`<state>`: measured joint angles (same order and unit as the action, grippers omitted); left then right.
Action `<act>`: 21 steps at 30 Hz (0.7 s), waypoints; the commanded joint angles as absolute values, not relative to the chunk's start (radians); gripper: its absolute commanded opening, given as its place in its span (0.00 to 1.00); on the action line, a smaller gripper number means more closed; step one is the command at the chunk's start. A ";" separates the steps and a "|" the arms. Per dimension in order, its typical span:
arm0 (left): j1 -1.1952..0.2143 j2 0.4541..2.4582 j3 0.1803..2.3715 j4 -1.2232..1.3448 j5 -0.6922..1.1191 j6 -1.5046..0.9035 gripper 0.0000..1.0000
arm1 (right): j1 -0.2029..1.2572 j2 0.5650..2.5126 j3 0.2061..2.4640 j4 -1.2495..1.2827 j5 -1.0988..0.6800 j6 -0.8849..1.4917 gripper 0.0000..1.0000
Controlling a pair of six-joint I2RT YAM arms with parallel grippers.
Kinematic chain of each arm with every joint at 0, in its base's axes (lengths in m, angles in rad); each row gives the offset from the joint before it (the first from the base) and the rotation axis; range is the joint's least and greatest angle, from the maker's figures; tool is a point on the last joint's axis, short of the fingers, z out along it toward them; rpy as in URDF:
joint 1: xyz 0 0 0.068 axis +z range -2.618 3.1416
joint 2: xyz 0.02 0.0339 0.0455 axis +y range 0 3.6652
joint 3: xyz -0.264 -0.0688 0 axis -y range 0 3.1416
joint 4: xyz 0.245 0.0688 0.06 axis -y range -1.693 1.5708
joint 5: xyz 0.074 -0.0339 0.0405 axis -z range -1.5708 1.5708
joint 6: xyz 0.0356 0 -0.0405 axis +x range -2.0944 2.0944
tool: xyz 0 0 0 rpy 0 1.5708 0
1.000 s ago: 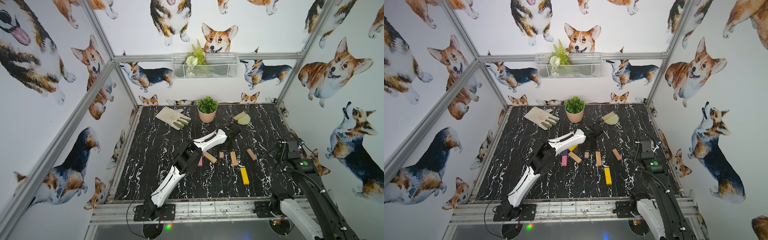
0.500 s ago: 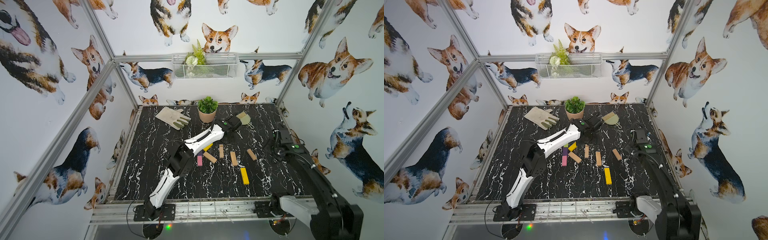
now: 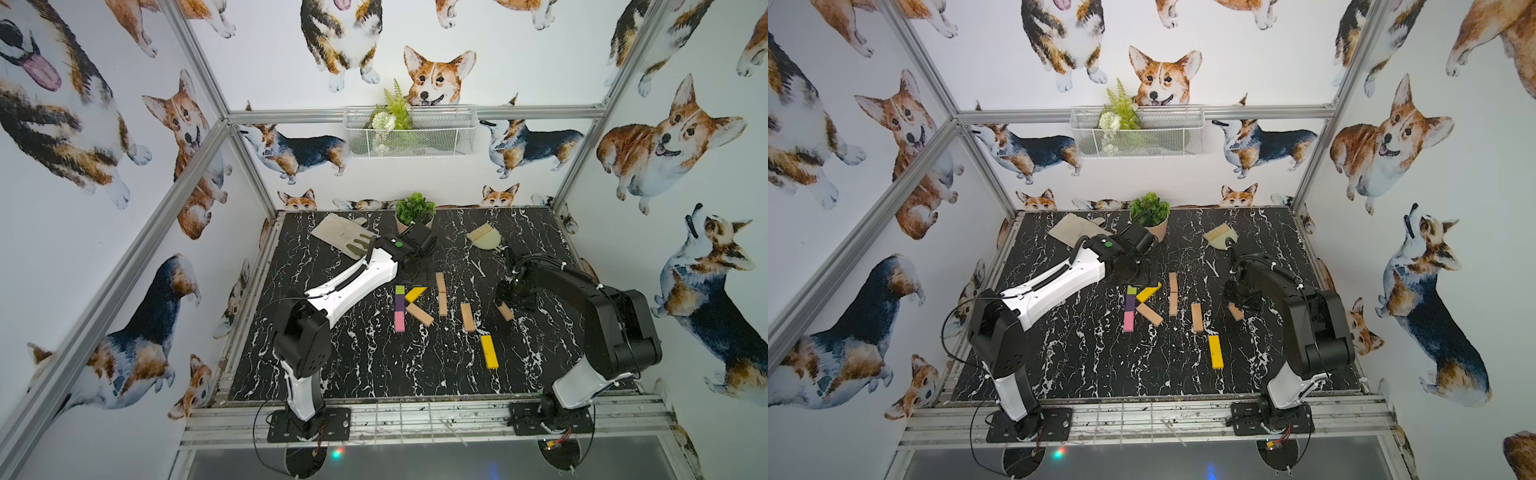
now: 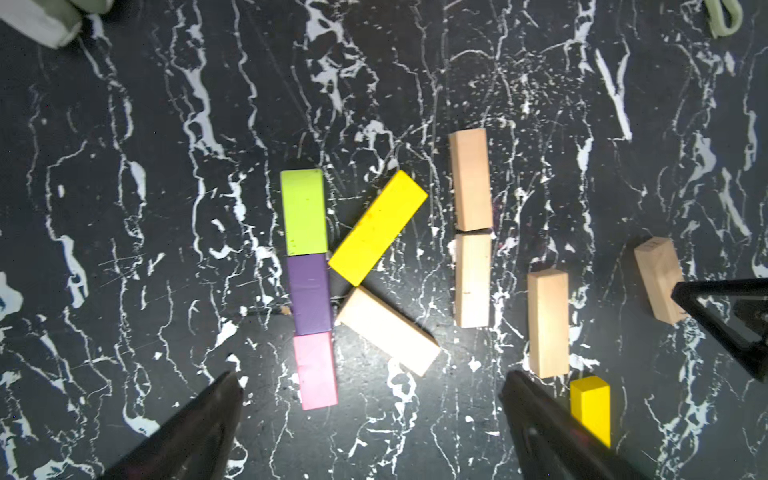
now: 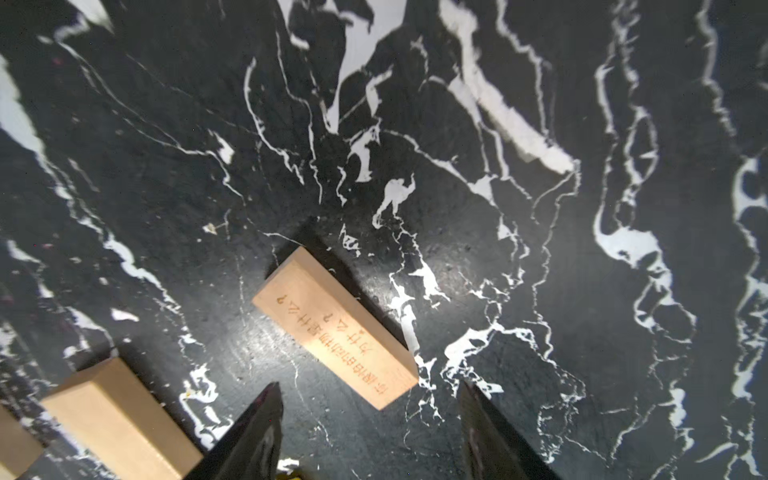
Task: Assemble the letter k with building blocks
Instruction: Pick up the building block from the center of the board.
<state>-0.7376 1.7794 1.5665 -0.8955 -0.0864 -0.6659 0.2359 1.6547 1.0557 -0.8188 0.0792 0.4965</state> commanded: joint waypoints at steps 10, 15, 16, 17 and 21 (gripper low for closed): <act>-0.692 1.721 1.420 -0.792 -0.028 -0.693 1.00 | 0.238 1.762 1.102 -0.795 0.071 0.413 0.67; -0.691 1.739 1.437 -0.799 -0.028 -0.696 1.00 | 0.238 1.787 1.105 -0.782 0.072 0.408 0.64; -0.691 1.740 1.437 -0.799 -0.025 -0.696 1.00 | 0.238 1.790 1.102 -0.778 0.070 0.408 0.64; -0.690 1.743 1.437 -0.798 -0.025 -0.696 1.00 | 0.238 1.790 1.099 -0.773 0.070 0.408 0.60; -0.691 1.750 1.436 -0.796 -0.019 -0.701 1.00 | 0.238 1.789 1.093 -0.769 0.076 0.412 0.49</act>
<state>-0.6937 1.7447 1.4288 -0.8055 -0.0238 -0.6888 0.2390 1.7824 1.0992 -0.7784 0.0525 0.4179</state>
